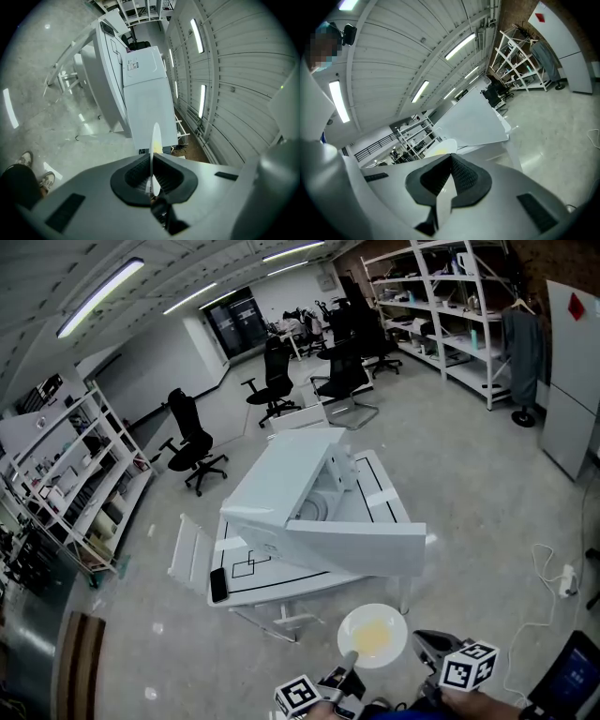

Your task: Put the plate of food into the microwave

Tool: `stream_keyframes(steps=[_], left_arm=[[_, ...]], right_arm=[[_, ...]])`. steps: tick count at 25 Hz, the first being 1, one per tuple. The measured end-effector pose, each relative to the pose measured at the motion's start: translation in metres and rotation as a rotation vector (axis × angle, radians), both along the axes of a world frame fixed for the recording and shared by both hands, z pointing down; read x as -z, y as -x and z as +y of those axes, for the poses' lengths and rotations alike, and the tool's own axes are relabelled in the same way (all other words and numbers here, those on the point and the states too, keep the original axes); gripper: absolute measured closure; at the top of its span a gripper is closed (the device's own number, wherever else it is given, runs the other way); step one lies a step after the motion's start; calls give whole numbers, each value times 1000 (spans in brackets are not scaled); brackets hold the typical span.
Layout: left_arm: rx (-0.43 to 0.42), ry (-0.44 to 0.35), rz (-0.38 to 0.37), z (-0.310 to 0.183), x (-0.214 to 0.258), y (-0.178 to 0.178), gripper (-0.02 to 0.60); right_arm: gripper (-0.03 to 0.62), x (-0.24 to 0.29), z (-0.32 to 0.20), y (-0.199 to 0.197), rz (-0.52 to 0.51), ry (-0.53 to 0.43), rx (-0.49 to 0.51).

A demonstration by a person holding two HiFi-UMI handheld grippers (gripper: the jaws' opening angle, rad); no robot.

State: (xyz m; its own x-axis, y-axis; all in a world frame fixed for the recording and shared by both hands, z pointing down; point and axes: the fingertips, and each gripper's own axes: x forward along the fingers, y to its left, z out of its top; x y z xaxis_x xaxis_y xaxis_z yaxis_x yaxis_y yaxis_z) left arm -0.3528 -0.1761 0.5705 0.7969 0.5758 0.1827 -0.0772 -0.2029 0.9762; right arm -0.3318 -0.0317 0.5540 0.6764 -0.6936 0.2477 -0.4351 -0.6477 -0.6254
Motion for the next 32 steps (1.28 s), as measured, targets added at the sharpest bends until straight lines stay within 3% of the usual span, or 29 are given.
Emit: stream_keyframes(steps=[11, 20, 32], left_arm=[[-70, -3, 4, -4, -6, -1, 565], [-131, 66, -13, -1, -7, 5, 565], [-198, 21, -14, 22, -14, -15, 565]], right_arm=[[594, -4, -4, 8, -5, 4, -76], [594, -6, -8, 23, -13, 10, -147], [594, -7, 19, 6, -15, 3, -208]])
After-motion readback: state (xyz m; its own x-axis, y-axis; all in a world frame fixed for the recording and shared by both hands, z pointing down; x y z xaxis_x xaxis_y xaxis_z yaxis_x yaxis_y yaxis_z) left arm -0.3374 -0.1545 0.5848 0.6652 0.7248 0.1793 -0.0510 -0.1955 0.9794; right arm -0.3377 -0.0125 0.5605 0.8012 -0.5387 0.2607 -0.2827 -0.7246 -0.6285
